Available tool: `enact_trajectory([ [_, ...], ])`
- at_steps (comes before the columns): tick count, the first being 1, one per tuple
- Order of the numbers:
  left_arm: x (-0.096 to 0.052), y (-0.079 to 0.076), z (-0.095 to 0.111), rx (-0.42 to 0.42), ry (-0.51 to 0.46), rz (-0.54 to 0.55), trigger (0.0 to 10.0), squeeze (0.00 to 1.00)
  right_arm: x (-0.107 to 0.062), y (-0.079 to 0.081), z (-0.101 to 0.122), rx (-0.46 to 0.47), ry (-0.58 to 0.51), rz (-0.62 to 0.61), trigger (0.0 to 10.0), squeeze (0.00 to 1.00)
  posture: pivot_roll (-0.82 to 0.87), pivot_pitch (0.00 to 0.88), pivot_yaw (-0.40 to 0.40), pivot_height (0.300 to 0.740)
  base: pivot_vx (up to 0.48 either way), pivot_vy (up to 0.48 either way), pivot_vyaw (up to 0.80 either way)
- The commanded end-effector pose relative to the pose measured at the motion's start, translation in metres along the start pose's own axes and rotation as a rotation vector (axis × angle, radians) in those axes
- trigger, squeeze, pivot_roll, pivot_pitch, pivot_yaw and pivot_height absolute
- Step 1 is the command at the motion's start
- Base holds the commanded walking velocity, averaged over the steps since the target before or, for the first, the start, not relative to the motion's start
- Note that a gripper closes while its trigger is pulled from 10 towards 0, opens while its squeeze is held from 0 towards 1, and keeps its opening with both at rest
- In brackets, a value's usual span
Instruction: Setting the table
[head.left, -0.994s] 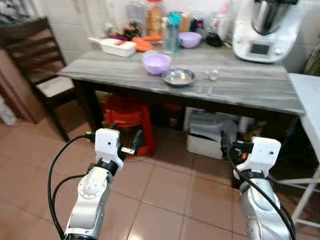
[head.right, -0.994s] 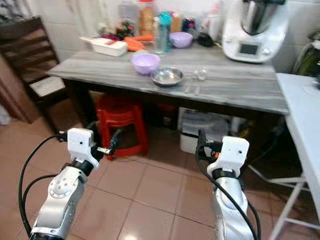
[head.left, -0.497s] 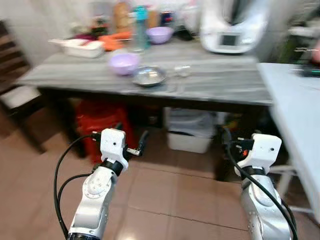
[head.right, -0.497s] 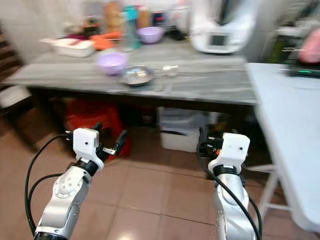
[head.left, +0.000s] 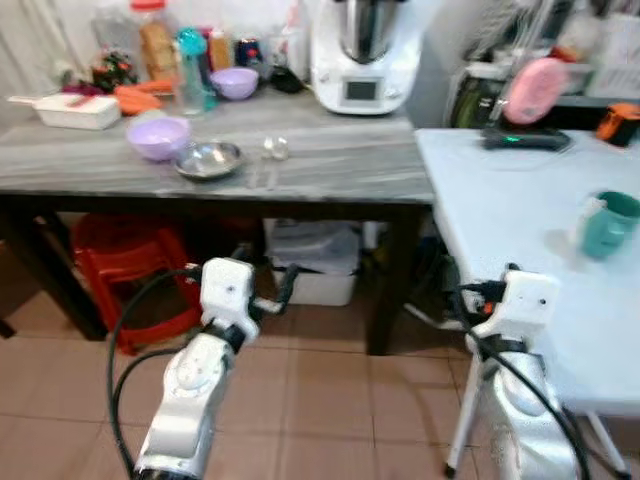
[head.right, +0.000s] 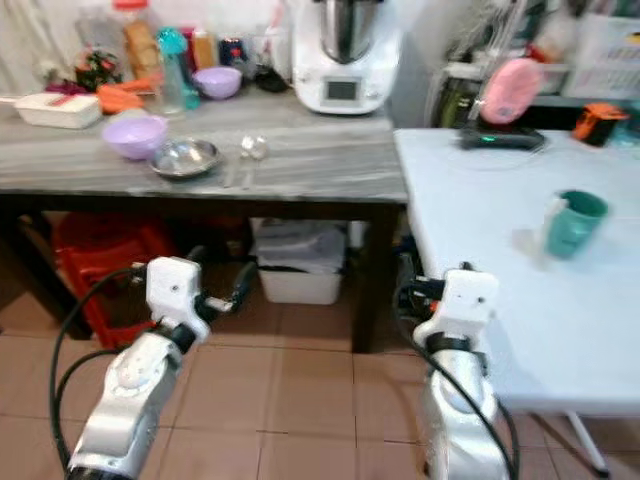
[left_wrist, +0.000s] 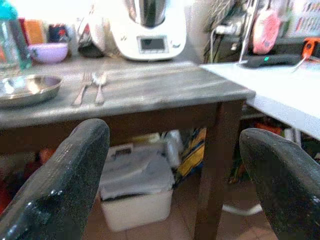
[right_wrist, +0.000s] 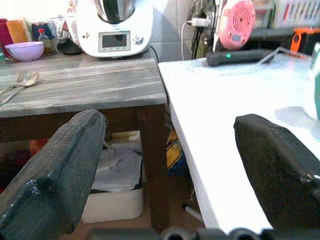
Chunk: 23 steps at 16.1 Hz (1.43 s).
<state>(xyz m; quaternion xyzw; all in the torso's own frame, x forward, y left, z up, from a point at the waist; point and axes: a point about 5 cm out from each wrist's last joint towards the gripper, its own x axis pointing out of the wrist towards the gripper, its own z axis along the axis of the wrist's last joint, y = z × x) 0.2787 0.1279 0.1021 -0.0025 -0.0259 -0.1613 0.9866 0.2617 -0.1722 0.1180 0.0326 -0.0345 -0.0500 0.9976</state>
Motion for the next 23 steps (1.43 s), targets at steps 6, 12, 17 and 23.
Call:
enact_trajectory([
  [6, 0.0031, 0.0008, 0.0056, 0.005, -0.020, -0.006, 10.0, 0.00, 0.0004, 0.0008, 0.0016, 0.001, -0.011, 0.012, 10.0, 0.00, -0.01, 0.000, 0.038, 0.740, 0.000, -0.434, 0.00],
  [12, 0.0043, 0.0004, 0.0058, 0.002, -0.021, -0.011, 10.0, 0.00, 0.0006, 0.0011, 0.0022, 0.000, -0.015, 0.009, 10.0, 0.00, -0.01, 0.000, 0.042, 0.740, 0.000, -0.480, 0.00],
  [17, 0.0047, -0.0016, 0.0063, 0.006, -0.030, -0.048, 10.0, 0.00, 0.0011, 0.0023, 0.0018, 0.000, -0.017, 0.010, 10.0, 0.00, -0.01, 0.000, 0.045, 0.740, 0.000, 0.000, 0.00],
  [23, 0.0030, -0.0054, 0.0057, -0.015, -0.033, -0.101, 10.0, 0.00, 0.0005, 0.0023, 0.0014, -0.003, -0.015, 0.011, 10.0, 0.00, -0.01, 0.000, 0.043, 0.740, 0.129, 0.000, 0.00],
])
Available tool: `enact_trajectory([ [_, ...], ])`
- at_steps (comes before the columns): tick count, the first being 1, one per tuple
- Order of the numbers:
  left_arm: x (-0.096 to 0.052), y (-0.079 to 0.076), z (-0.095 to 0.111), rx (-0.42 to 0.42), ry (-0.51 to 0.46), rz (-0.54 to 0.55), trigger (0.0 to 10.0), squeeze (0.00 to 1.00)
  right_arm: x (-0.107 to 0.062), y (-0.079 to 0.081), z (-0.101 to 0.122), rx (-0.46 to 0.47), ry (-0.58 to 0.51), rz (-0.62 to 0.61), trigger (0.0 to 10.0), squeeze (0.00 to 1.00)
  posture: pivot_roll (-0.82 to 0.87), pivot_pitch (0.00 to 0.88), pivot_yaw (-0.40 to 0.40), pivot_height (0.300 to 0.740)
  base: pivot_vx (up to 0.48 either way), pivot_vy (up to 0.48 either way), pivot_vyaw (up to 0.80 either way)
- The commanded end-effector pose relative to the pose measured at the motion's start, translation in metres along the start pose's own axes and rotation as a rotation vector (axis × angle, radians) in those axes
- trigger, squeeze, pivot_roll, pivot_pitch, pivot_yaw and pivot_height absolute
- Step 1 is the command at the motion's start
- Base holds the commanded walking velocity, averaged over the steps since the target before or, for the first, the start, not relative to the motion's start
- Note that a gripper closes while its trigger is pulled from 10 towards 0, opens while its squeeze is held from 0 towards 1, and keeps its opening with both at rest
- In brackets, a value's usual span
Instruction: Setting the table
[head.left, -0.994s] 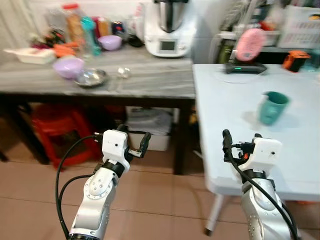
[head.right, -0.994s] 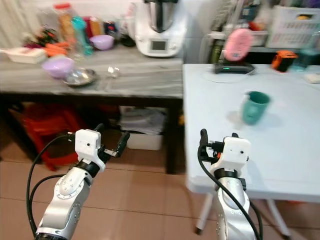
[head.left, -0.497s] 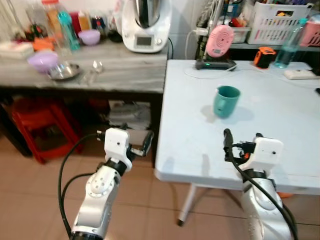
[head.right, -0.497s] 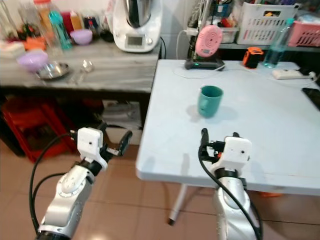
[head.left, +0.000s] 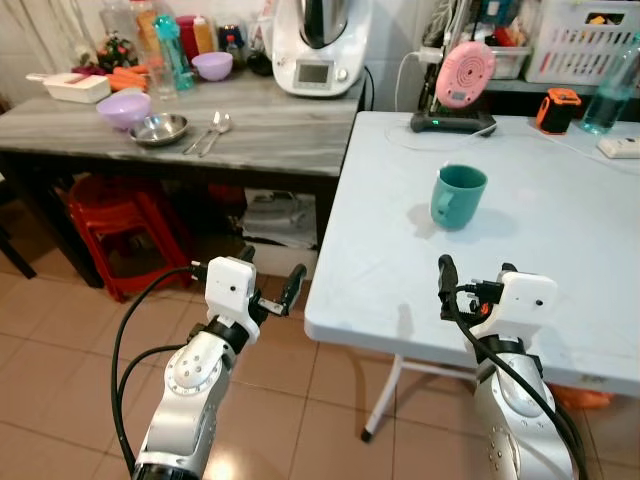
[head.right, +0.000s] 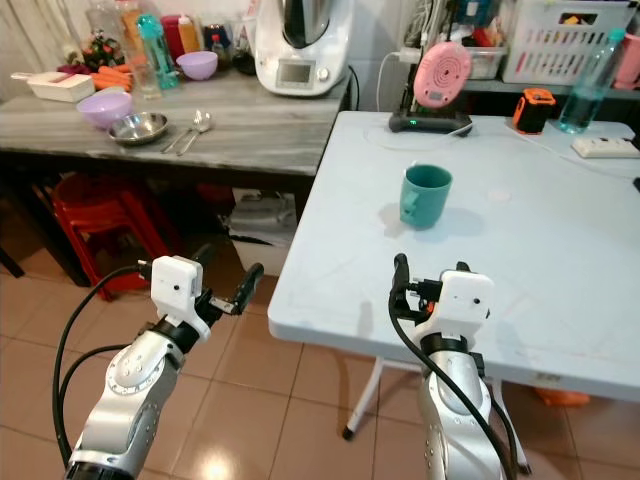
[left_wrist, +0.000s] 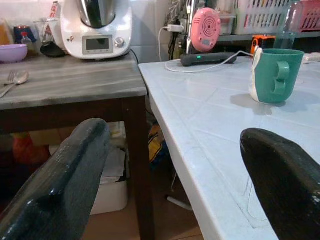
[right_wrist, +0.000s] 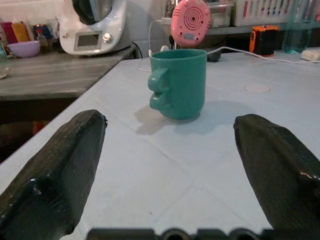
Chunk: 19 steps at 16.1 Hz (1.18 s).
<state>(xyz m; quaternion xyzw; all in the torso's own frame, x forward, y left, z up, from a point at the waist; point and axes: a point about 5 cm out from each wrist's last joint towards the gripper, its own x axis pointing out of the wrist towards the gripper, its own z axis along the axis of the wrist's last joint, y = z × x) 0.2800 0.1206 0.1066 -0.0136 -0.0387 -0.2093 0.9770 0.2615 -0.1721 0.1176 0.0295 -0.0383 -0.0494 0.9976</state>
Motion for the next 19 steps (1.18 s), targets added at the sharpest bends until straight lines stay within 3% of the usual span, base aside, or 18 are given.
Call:
enact_trajectory([
  [1, -0.001, 0.000, 0.001, 0.003, -0.005, -0.009, 10.0, 0.00, 0.001, 0.002, 0.002, 0.003, -0.005, 0.009, 10.0, 0.00, -0.01, 0.000, 0.043, 0.740, 0.289, 0.000, 0.00],
  [13, -0.002, -0.002, 0.000, -0.011, 0.000, -0.036, 10.0, 0.00, 0.003, 0.007, 0.001, -0.001, -0.006, 0.022, 10.0, 0.00, -0.01, 0.000, 0.043, 0.740, 0.322, 0.000, 0.00],
  [19, -0.010, -0.004, -0.011, -0.017, 0.042, -0.089, 10.0, 0.00, 0.001, 0.008, -0.004, -0.017, 0.006, 0.001, 10.0, 0.00, -0.01, 0.000, 0.050, 0.740, 0.000, 0.000, 0.00],
])
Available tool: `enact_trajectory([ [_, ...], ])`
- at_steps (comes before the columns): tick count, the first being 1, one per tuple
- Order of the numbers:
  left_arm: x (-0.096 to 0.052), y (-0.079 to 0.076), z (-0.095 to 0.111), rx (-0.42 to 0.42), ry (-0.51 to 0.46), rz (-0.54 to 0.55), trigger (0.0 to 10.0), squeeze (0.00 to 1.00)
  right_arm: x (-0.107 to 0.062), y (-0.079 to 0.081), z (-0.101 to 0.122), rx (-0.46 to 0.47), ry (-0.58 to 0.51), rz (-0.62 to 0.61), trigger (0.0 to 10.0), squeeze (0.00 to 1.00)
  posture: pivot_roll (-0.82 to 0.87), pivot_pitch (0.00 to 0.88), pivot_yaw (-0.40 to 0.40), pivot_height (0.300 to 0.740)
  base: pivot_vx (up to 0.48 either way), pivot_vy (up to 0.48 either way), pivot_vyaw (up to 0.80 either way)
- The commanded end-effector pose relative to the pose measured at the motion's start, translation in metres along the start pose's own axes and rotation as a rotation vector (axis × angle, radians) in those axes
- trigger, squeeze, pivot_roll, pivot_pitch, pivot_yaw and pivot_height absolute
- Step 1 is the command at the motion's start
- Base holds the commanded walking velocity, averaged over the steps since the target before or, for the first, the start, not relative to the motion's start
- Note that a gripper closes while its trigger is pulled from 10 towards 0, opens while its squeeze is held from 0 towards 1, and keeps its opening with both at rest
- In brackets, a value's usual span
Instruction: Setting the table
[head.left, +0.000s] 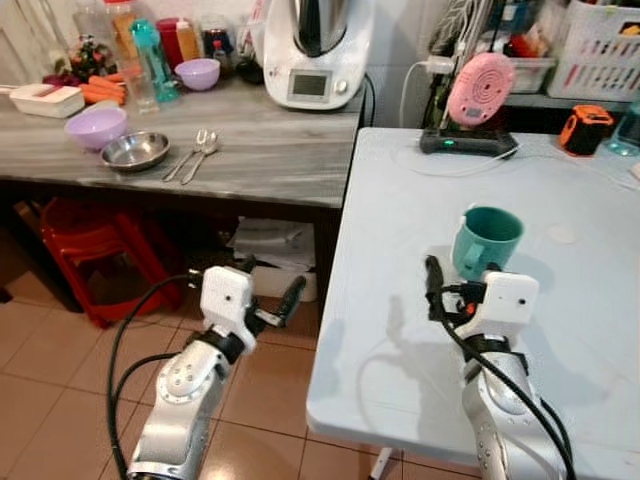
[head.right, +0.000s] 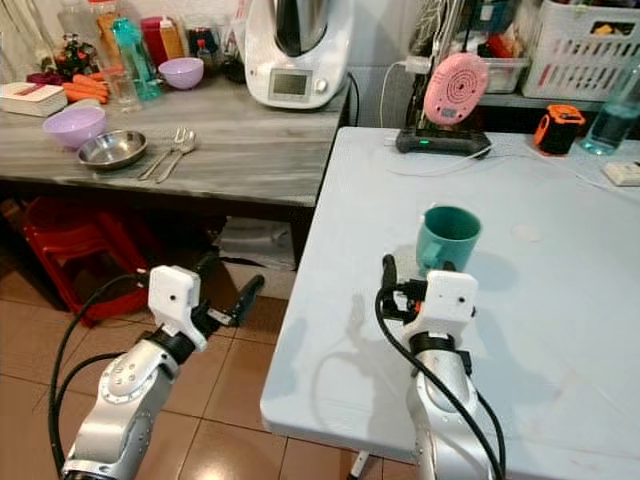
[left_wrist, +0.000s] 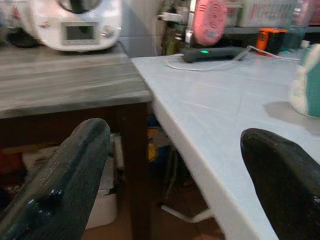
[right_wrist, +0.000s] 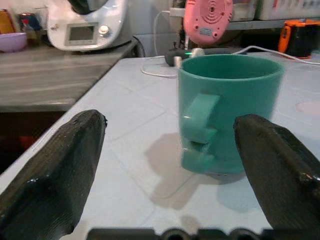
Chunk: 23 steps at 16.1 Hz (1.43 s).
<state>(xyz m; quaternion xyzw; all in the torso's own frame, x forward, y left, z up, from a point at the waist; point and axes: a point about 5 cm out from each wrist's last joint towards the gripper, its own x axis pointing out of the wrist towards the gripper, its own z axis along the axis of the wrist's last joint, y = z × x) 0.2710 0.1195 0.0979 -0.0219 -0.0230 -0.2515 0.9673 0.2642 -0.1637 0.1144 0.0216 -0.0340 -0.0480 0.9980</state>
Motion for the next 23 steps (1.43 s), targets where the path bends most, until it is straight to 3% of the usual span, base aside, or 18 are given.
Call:
enact_trajectory([
  [1, -0.004, -0.001, -0.006, 0.000, 0.027, -0.023, 10.0, 0.00, 0.000, 0.000, -0.002, -0.006, 0.001, -0.010, 10.0, 0.00, -0.01, 0.000, 0.050, 0.740, 0.000, 0.000, 0.00],
  [6, -0.009, -0.013, -0.012, -0.055, 0.053, -0.194, 10.0, 0.00, 0.006, -0.003, -0.005, -0.054, 0.015, -0.070, 10.0, 0.00, -0.01, 0.000, 0.049, 0.740, 0.000, 0.000, 0.00],
  [13, -0.007, -0.017, -0.015, -0.091, 0.069, -0.289, 10.0, 0.00, 0.038, 0.007, -0.011, -0.078, 0.057, -0.138, 10.0, 0.00, 0.00, 0.000, 0.051, 0.740, 0.000, 0.000, 0.00],
  [17, -0.007, -0.018, -0.016, -0.100, 0.074, -0.312, 10.0, 0.00, 0.043, 0.010, -0.017, -0.076, 0.079, -0.150, 9.9, 0.00, 0.00, 0.000, 0.045, 0.740, 0.000, 0.000, 0.00],
  [18, -0.007, -0.018, -0.016, -0.102, 0.075, -0.314, 10.0, 0.00, 0.043, 0.006, -0.018, -0.077, 0.080, -0.170, 4.4, 0.00, 0.00, 0.000, 0.045, 0.740, 0.000, 0.000, 0.00],
  [19, -0.007, -0.018, -0.016, -0.104, 0.075, -0.315, 10.0, 0.00, 0.043, 0.003, -0.018, -0.081, 0.077, -0.182, 1.9, 0.00, 0.00, 0.000, 0.045, 0.740, 0.000, 0.000, 0.00],
  [20, -0.007, -0.018, -0.016, -0.106, 0.075, -0.317, 10.0, 0.00, 0.043, 0.000, -0.018, -0.089, 0.072, -0.199, 0.5, 0.00, 0.00, 0.000, 0.045, 0.740, 0.000, 0.000, 0.00],
  [21, -0.007, -0.018, -0.016, -0.107, 0.075, -0.318, 10.0, 0.00, 0.043, -0.002, -0.018, -0.091, 0.070, -0.206, 0.0, 0.00, 0.00, 0.000, 0.046, 0.740, 0.000, 0.000, 0.00],
  [23, -0.007, -0.017, -0.015, -0.108, 0.075, -0.324, 10.0, 0.00, 0.043, -0.008, -0.020, -0.099, 0.068, -0.235, 0.0, 0.00, 0.00, 0.000, 0.050, 0.740, 0.000, 0.000, 0.00],
])
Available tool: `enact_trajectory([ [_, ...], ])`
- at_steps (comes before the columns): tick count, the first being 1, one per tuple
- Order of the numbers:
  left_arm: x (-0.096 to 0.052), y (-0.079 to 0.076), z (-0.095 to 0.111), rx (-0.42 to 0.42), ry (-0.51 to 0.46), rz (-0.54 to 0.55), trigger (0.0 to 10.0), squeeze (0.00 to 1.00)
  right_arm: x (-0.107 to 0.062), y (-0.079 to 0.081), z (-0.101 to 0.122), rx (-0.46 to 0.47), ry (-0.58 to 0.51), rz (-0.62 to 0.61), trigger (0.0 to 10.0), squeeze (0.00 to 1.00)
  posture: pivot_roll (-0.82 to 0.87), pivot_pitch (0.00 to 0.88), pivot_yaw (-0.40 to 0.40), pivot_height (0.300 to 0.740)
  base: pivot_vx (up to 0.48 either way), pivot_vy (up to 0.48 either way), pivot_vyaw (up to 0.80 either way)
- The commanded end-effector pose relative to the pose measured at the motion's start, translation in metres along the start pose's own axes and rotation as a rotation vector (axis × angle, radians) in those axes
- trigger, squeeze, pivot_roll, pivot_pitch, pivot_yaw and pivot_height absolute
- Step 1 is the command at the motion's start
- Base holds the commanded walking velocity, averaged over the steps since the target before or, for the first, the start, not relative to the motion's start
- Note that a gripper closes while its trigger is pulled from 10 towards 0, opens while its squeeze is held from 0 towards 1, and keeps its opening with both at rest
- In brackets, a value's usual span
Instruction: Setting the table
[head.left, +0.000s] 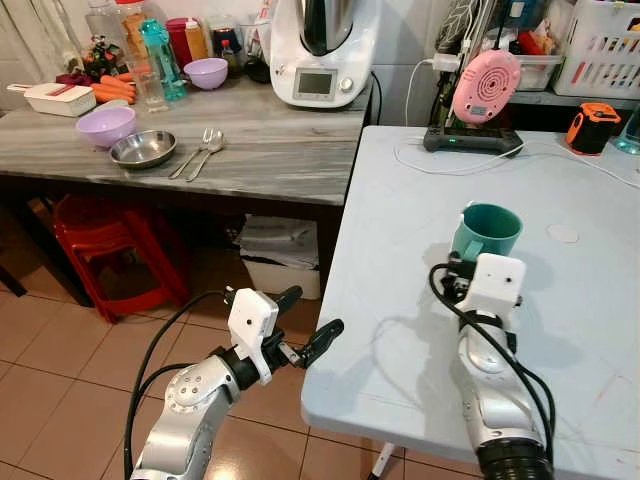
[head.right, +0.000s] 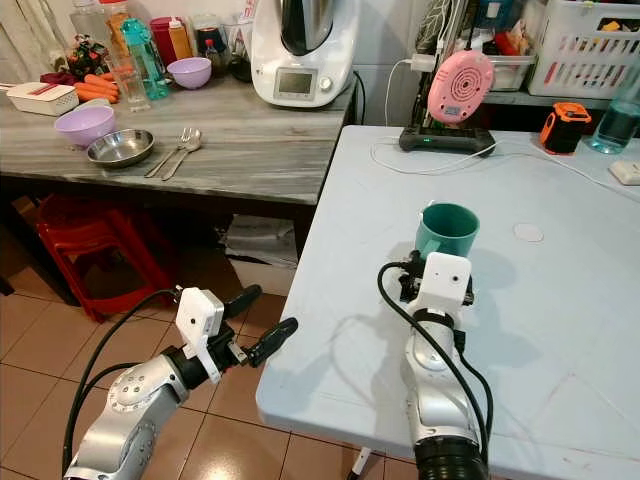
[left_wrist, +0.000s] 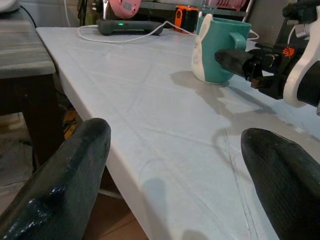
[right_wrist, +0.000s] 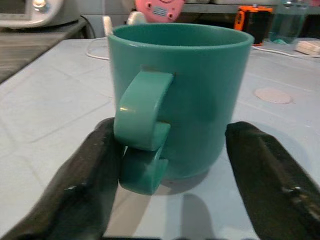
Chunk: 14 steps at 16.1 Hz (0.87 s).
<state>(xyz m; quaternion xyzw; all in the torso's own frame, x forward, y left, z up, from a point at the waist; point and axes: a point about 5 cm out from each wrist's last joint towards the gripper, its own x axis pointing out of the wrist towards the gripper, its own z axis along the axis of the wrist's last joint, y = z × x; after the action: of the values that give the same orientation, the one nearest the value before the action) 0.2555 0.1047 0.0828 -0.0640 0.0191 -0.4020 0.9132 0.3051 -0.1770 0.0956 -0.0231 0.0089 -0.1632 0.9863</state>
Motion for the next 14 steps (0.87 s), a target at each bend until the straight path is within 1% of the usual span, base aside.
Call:
enact_trajectory([
  [1, 0.0006, 0.0024, 0.0008, 0.003, 0.012, -0.011, 10.0, 0.00, 0.0014, 0.0016, 0.0013, -0.002, -0.009, -0.010, 0.0, 0.00, 0.00, 0.000, 0.052, 0.740, 0.000, 0.000, 0.00],
  [5, 0.0014, 0.0038, 0.0015, 0.005, 0.013, -0.016, 10.0, 0.00, 0.0016, 0.0027, 0.0018, -0.013, -0.023, -0.015, 0.0, 0.00, 0.00, 0.000, 0.054, 0.740, 0.000, 0.000, 0.00],
  [7, 0.0011, 0.0044, 0.0013, 0.004, 0.014, -0.016, 10.0, 0.00, 0.0022, 0.0038, 0.0022, -0.022, -0.031, -0.012, 3.1, 0.00, 0.00, 0.000, 0.056, 0.740, 0.000, 0.000, 0.00],
  [9, 0.0012, 0.0046, 0.0014, 0.005, 0.015, -0.016, 10.0, 0.00, 0.0025, 0.0048, 0.0032, -0.028, -0.040, -0.008, 3.1, 0.00, 0.00, 0.000, 0.056, 0.740, 0.000, 0.000, 0.00],
  [10, 0.0013, 0.0045, 0.0015, 0.007, 0.015, -0.017, 10.0, 0.00, 0.0026, 0.0054, 0.0033, -0.029, -0.042, -0.007, 8.3, 0.00, 0.00, 0.000, 0.058, 0.740, 0.000, 0.000, 0.00],
  [12, 0.0017, 0.0040, 0.0018, 0.010, 0.015, -0.019, 10.0, 0.00, 0.0026, 0.0063, 0.0027, -0.028, -0.043, -0.006, 3.4, 0.00, 0.00, 0.000, 0.060, 0.740, 0.000, 0.000, 0.00],
  [13, 0.0018, 0.0040, 0.0019, 0.010, 0.015, -0.019, 10.0, 0.00, 0.0026, 0.0064, 0.0027, -0.028, -0.045, -0.007, 3.4, 0.00, 0.00, 0.000, 0.060, 0.740, 0.000, 0.000, 0.00],
  [14, 0.0028, 0.0037, 0.0026, 0.009, 0.013, -0.020, 10.0, 0.00, 0.0030, 0.0063, 0.0031, -0.029, -0.048, -0.007, 0.0, 0.00, 0.00, 0.000, 0.059, 0.740, 0.000, 0.000, 0.00],
])
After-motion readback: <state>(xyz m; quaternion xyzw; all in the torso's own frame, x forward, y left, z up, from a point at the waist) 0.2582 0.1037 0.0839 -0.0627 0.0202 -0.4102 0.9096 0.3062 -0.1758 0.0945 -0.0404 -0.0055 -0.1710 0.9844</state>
